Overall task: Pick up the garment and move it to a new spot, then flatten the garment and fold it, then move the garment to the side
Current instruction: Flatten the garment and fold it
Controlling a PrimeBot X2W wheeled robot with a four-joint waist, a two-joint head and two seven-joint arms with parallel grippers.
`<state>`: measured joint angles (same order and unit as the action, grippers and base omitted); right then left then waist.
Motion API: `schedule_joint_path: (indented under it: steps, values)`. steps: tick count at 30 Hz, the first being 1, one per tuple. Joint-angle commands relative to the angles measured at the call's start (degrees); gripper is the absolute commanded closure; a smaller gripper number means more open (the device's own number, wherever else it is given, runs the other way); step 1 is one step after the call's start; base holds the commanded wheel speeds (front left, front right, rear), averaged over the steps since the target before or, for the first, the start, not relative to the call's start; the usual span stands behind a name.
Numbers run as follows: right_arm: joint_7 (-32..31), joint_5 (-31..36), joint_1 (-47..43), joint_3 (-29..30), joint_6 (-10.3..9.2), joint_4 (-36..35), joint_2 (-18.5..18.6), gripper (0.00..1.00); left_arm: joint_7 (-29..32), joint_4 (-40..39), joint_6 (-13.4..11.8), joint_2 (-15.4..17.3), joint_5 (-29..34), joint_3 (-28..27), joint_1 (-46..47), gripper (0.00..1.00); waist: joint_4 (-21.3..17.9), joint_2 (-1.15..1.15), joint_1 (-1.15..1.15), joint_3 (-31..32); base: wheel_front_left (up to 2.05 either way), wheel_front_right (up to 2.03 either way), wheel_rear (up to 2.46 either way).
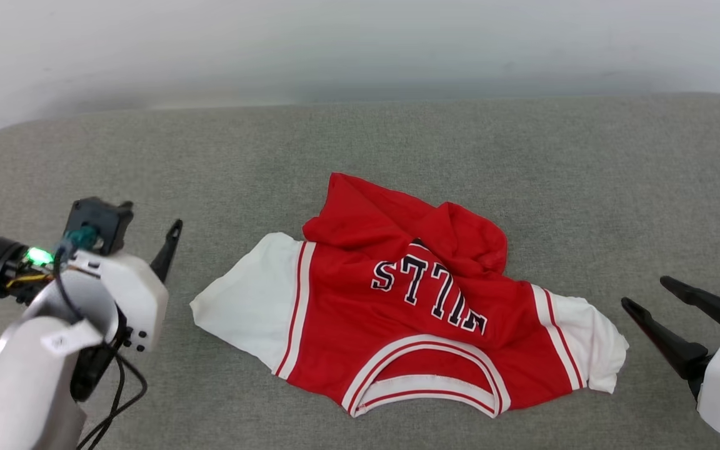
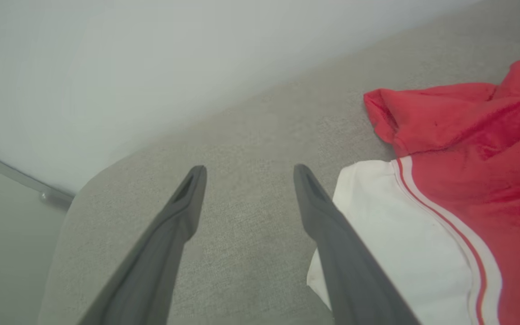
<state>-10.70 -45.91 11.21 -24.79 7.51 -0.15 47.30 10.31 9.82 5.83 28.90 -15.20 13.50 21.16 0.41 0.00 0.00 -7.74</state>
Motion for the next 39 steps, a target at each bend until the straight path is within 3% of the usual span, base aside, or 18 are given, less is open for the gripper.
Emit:
schedule_joint_path:
  steps: [1, 6, 12, 19, 26, 27, 28, 33, 39]
  values:
    - [-0.7, 1.7, -1.6, 1.8, -0.04, -1.4, -1.0, 0.00, 5.4, -0.6, 0.8, 0.9, -2.6, 1.6, 1.6, 0.00, -0.4, 0.00, 0.00, -0.5, 0.00, 0.00, 0.00]
    - [-3.5, 5.6, -3.3, 5.6, -0.04, -5.5, -3.5, 0.00, 21.1, -1.8, 1.5, 5.7, -11.5, 8.3, 5.5, 0.00, -1.7, 0.00, 0.00, -2.1, 0.00, 0.00, 0.00]
    - [-6.4, 9.4, -3.6, 7.3, -0.03, -8.7, -5.7, 0.00, 31.3, -1.3, 1.5, 11.6, -19.8, 17.1, 9.5, 0.00, -3.7, 0.00, 0.00, -4.1, 0.00, 0.00, 0.00]
    - [-7.7, 11.7, -2.5, 7.9, -0.03, -10.1, -6.9, 0.00, 37.0, 2.9, 1.5, 14.5, -26.5, 23.6, 11.8, 0.00, -5.9, 0.00, 0.00, -6.7, 0.00, 0.00, 0.00]
    - [-7.5, 12.2, -0.9, 7.1, -0.03, -9.6, -7.3, 0.00, 36.8, 8.0, 1.6, 13.7, -28.5, 30.0, 11.9, 0.00, -6.8, 0.00, 0.00, -7.8, 0.00, 0.00, 0.00]
    - [-7.5, 12.3, -0.6, 7.2, -0.03, -9.6, -7.1, 0.00, 36.0, 8.4, 1.5, 13.5, -28.7, 30.7, 12.1, 0.36, -6.7, 0.00, 0.00, -7.6, 0.00, 0.00, 0.00]
    - [-7.5, 12.5, -0.3, 7.2, -0.03, -9.7, -6.7, 0.00, 35.1, 8.7, 1.6, 13.5, -28.7, 31.1, 12.4, 1.00, -6.7, 0.00, 0.00, -7.4, 0.00, 0.00, 0.00]
    - [-8.9, 12.1, 0.8, 8.2, -0.04, -10.7, -4.3, 0.00, 29.8, 8.2, 1.6, 14.2, -29.2, 31.8, 14.1, 1.00, -6.0, 0.00, 0.00, -5.9, 0.00, 0.00, 0.00]
    - [-15.7, 9.8, 2.6, 9.5, -0.04, -12.1, 2.7, 0.00, 24.0, 4.9, 1.6, 15.9, -30.0, 31.4, 15.2, 1.00, -4.1, 0.00, 0.00, -4.3, 0.00, 0.00, 0.00]
